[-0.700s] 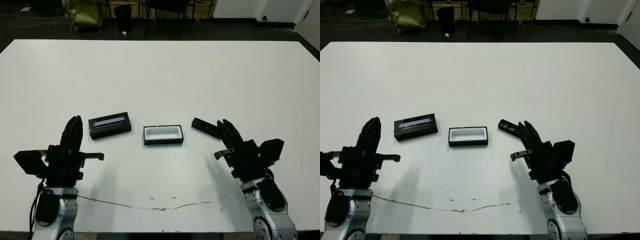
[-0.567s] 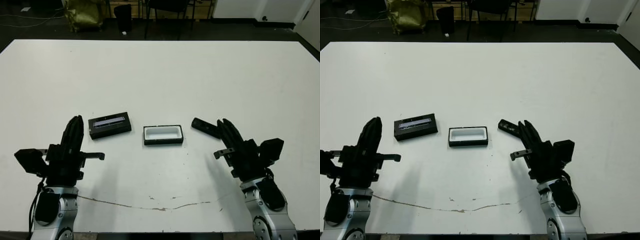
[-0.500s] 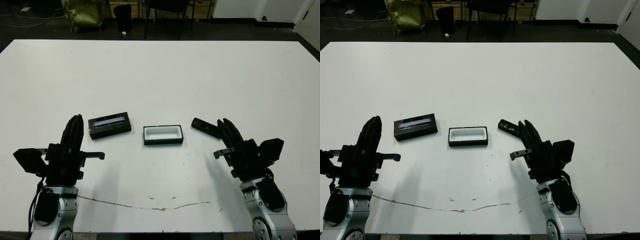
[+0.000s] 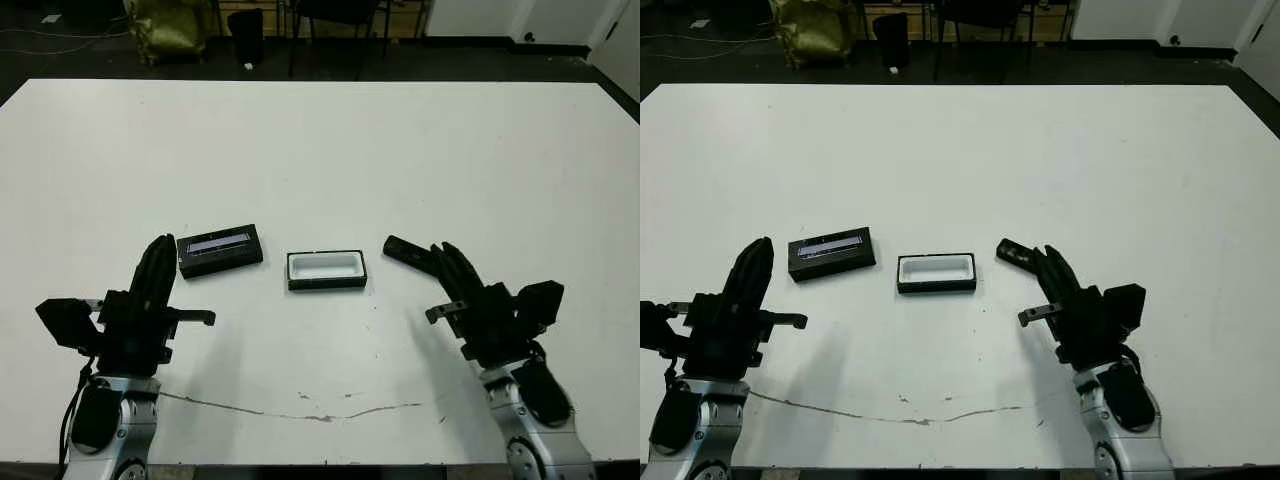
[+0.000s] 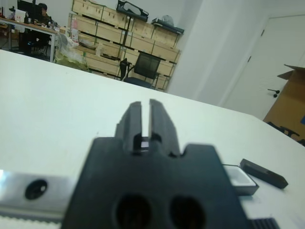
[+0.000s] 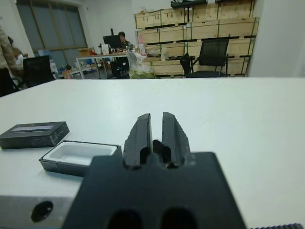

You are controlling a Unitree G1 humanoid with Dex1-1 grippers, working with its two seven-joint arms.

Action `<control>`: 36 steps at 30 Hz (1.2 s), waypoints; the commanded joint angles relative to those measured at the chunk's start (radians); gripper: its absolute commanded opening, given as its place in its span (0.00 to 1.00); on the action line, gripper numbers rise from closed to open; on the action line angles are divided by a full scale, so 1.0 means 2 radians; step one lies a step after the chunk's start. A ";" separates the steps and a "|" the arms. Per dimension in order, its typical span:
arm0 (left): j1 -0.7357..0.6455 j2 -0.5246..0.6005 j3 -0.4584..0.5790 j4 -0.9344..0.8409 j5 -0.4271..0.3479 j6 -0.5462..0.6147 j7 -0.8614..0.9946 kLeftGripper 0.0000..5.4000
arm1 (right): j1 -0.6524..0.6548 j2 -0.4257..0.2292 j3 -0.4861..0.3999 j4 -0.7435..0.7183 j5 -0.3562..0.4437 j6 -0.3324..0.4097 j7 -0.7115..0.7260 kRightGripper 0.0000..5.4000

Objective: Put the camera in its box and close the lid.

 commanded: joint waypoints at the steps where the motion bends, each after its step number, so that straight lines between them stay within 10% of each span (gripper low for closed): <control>1: 0.009 -0.002 -0.004 0.011 0.005 -0.005 -0.001 0.01 | -0.021 -0.036 -0.016 -0.017 0.009 0.036 0.015 0.00; 13: 0.012 0.000 -0.009 0.023 0.011 -0.027 -0.007 0.00 | -0.151 -0.173 -0.043 0.019 0.024 0.129 0.100 0.04; 36: 0.013 0.006 -0.010 0.011 0.009 -0.012 -0.005 0.00 | -0.283 -0.210 0.024 0.241 -0.016 0.070 0.275 0.84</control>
